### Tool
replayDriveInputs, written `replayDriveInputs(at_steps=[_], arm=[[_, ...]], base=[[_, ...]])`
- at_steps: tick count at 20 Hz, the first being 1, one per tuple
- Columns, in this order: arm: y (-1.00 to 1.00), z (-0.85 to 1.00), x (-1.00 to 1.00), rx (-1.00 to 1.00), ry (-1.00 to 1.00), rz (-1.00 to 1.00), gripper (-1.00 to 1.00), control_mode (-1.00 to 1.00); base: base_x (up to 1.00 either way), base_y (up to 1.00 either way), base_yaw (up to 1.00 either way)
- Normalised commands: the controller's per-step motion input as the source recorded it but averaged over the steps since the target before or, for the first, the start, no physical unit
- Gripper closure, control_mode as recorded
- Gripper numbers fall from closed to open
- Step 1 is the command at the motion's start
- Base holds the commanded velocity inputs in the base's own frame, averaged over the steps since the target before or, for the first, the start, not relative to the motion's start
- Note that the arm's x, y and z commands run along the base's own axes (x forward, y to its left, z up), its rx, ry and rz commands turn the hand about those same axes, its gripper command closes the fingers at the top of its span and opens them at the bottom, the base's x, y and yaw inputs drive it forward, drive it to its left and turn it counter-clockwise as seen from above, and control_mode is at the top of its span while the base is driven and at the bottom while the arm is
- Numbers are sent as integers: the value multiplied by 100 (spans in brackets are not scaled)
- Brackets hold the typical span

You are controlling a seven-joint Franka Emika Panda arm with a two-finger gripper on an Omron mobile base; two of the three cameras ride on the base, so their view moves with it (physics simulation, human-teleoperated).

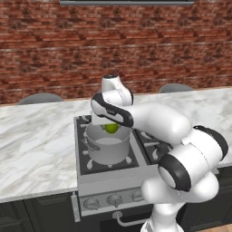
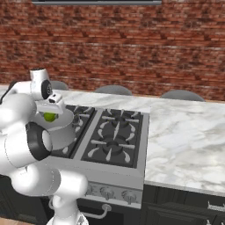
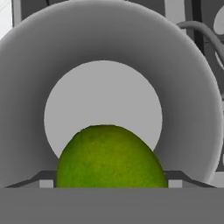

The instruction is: Turn on the burner for the pot on the stove. Wait thirty seconds for the pot to heat up. Then add the lime to the pot.

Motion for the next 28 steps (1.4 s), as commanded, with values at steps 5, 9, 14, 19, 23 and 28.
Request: replayDriveInputs(at_steps=[5, 9, 14, 19, 23, 28], arm=[[0, -21, 11, 0, 0, 0, 100, -100], [1, -21, 4, 0, 0, 0, 100, -100], [0, -16, 0, 0, 0, 0, 100, -100], [0, -15, 0, 0, 0, 0, 100, -100], [0, -15, 0, 0, 0, 0, 100, -100], [0, -6, 5, 0, 0, 0, 100, -100]], base=[[0, 0, 0], [0, 0, 0], [0, 0, 0], [0, 0, 0], [0, 0, 0], [0, 0, 0]])
